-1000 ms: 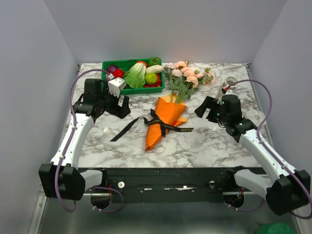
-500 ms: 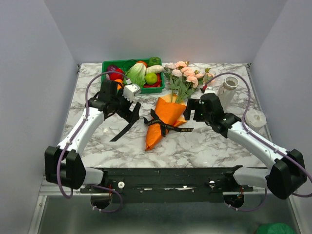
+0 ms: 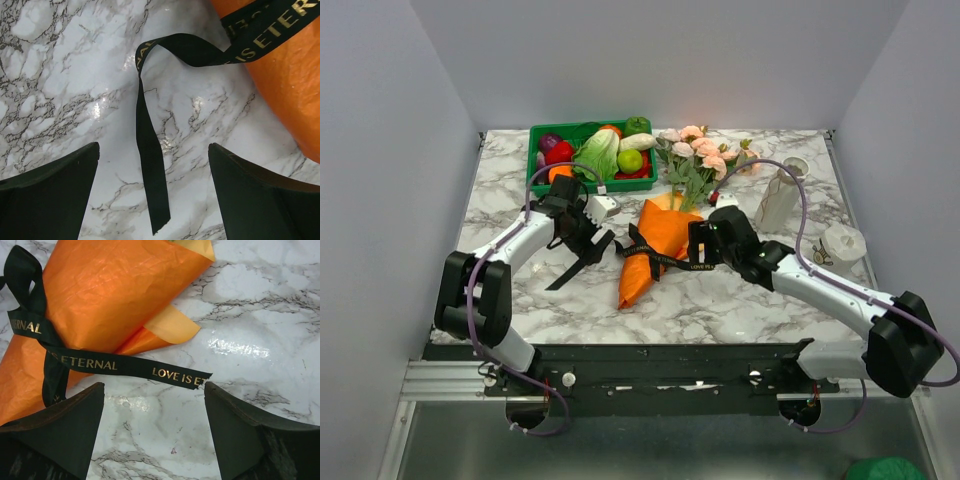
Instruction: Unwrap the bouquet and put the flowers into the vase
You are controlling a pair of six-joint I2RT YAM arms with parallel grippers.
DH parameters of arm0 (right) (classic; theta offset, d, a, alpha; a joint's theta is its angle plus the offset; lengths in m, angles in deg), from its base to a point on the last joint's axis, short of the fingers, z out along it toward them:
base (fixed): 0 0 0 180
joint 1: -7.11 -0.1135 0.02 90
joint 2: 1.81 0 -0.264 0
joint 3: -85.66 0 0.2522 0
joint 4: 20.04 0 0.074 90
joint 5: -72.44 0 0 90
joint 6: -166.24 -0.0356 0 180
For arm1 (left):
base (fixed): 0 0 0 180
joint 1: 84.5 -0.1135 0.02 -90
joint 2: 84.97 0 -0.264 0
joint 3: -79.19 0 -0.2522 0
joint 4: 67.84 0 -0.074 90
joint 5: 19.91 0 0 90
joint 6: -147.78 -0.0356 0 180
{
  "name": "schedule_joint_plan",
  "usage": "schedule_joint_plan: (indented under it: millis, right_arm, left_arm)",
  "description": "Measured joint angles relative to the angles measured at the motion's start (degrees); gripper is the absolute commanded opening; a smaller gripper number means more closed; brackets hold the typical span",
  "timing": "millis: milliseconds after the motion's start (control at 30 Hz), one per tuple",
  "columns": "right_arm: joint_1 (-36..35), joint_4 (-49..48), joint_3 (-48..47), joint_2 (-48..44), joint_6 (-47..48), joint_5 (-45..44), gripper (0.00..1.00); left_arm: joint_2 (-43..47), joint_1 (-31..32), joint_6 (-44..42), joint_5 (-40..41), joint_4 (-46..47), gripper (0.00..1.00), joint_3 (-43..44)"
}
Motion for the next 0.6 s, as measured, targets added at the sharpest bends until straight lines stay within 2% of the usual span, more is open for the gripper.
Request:
schedule_joint_plan:
  millis: [200, 267, 300, 333, 367, 500, 600]
  right_arm:
    - [-0.31, -0.85, 0.79, 3.17, -1.73, 0.07, 0.87]
    - [-0.31, -1.14, 1.60, 3.19, -2.16, 0.07, 0.86]
    - [-0.31, -1.36, 1.90, 3.19, -2.38, 0.07, 0.86]
    - [-0.31, -1.57, 2.14, 3.19, -2.54, 0.07, 0.84]
    - [-0.31, -1.73, 2.29, 3.19, -2.67, 0.07, 0.84]
    - [-0.33, -2.54, 2.67, 3.19, -3.06, 0.11, 0.83]
    - [-0.50, -3.10, 2.69, 3.32, -3.04, 0.15, 0.83]
  left_arm:
    - [-2.95, 0.00, -1.11, 2.01, 2.64, 0.94, -0.61]
    - [-3.69, 0.00, -1.33, 2.38, 3.69, 0.90, -0.61]
    - [-4.33, 0.00, -1.38, 2.43, 3.78, 0.87, -0.61]
    - [-4.96, 0.00, -1.44, 2.47, 4.17, 0.78, -0.61]
    - [-5.66, 0.00, -1.55, 2.47, 4.48, 0.75, -0.55]
    - [-8.57, 0.00, -2.01, 2.38, 4.48, 0.68, 0.44]
    - [-10.97, 0.00, -2.08, 2.34, 4.63, 0.50, 2.01]
